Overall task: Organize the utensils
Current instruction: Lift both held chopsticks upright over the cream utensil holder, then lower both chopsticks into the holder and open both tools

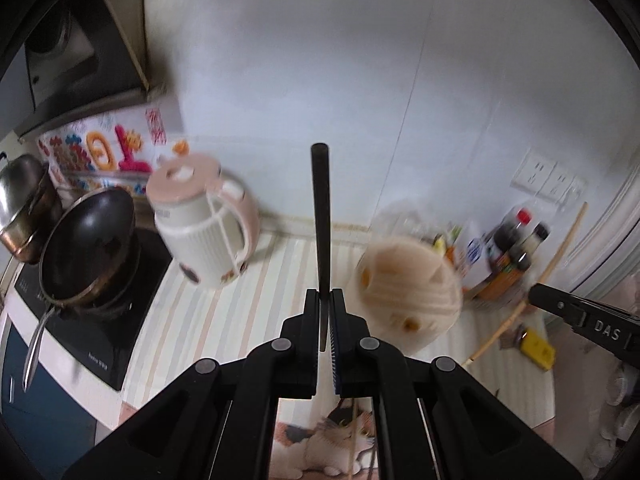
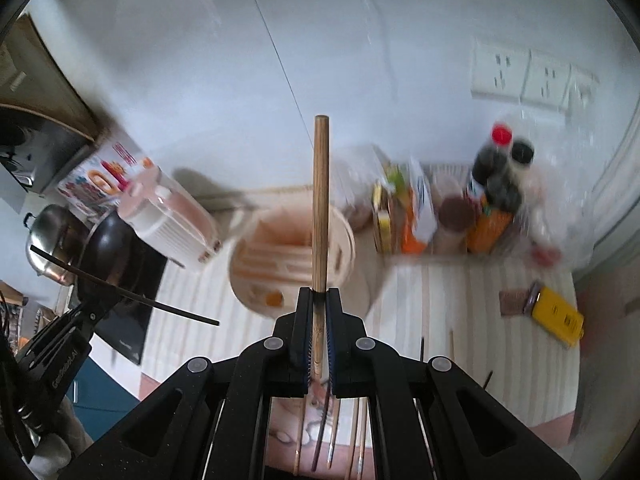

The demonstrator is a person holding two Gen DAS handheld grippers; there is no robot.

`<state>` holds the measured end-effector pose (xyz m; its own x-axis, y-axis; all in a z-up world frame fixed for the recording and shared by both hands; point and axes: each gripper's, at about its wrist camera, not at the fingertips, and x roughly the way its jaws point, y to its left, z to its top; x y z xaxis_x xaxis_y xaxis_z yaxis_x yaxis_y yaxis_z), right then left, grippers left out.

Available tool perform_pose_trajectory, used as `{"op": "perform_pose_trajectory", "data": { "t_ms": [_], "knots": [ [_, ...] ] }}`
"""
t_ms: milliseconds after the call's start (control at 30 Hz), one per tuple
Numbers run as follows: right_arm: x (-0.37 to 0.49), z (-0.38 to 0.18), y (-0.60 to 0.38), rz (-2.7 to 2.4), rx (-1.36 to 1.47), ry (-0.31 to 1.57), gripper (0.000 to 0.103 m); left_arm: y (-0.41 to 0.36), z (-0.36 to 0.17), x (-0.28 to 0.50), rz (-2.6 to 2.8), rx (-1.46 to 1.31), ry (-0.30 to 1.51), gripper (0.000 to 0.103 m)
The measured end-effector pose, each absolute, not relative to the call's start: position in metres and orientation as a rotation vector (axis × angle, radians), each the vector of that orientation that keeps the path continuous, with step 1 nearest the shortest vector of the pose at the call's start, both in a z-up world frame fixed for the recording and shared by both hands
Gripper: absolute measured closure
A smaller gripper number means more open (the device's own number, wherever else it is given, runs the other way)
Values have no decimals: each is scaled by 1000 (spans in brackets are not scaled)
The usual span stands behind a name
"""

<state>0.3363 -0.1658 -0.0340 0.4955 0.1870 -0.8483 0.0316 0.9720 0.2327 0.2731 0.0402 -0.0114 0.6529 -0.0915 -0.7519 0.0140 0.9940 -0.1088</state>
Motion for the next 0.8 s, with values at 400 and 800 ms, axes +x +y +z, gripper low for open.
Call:
{"op": "perform_pose_trajectory", "data": {
  "t_ms": [400, 800],
  "knots": [
    [405, 21, -176, 34, 267, 898, 97, 10, 41, 335, -176, -100, 808, 101],
    [458, -40, -177, 9, 299, 981, 97, -20, -14, 390, -246, -72, 978, 101]
  ]
}}
